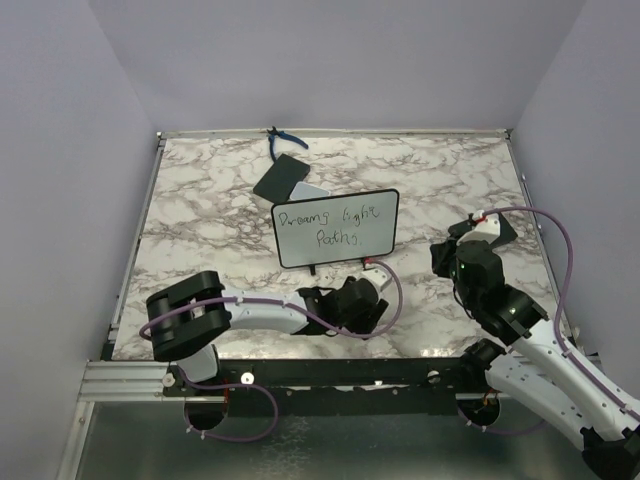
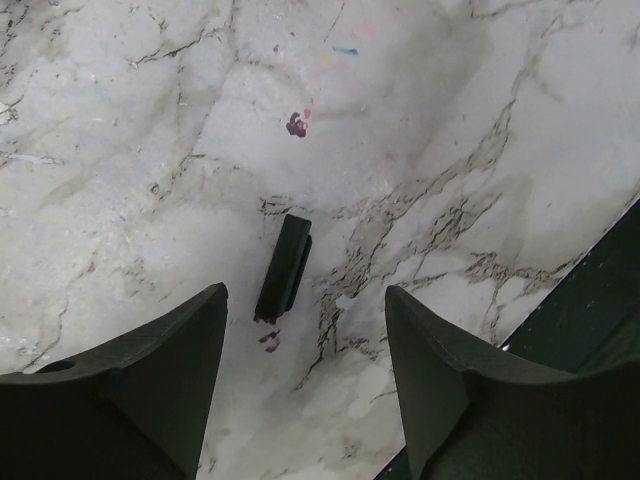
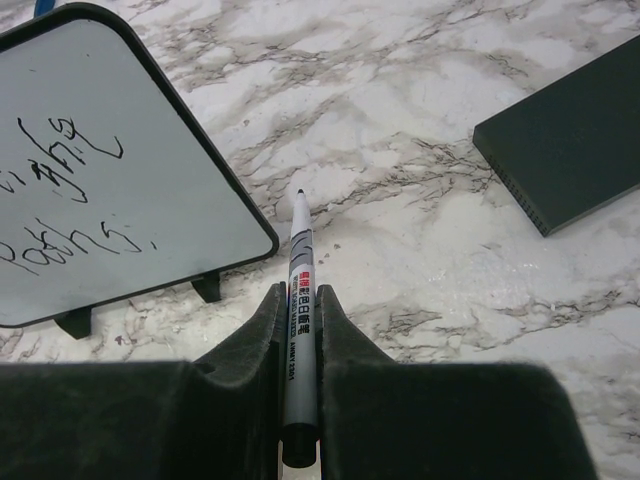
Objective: Write a sentence on the whiteboard
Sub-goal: Pick up the pen cap from the center of the board, then close the whiteboard marker.
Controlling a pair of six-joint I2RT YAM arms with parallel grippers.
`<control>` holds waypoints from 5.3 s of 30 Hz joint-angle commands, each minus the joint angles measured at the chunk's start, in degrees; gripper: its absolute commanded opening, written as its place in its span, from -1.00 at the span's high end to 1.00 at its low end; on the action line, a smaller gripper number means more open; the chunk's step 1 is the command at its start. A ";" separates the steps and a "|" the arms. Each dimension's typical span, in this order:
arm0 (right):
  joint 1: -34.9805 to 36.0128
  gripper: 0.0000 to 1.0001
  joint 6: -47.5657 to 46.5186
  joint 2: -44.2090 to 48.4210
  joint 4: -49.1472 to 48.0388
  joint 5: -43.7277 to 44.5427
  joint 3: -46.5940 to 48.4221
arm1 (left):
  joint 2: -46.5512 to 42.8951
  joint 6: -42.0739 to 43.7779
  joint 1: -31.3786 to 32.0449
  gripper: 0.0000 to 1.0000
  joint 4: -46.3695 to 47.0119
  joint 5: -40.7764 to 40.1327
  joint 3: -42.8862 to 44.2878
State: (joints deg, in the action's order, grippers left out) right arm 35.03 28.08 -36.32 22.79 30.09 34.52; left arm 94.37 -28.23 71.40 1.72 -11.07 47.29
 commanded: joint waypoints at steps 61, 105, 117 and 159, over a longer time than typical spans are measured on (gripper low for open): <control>-0.22 0.99 -6.63 -5.49 19.64 -61.30 17.54 | -45.15 35.34 -0.34 1.00 -14.75 3.73 -11.58; -0.22 0.99 -4.95 -7.71 12.93 -70.85 12.06 | -47.25 36.84 0.61 1.00 -12.97 15.90 -11.69; -0.22 0.99 -5.24 -8.07 12.50 -71.25 11.62 | -47.43 36.89 0.86 1.00 -12.84 16.51 -11.79; -0.27 0.99 -4.57 -12.43 6.20 -79.75 7.64 | -45.88 38.22 1.47 1.00 -11.79 18.82 -9.14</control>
State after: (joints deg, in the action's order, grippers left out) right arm 35.00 23.07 -48.12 31.29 -46.11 43.53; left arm 47.35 9.30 72.51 -12.32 6.26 36.07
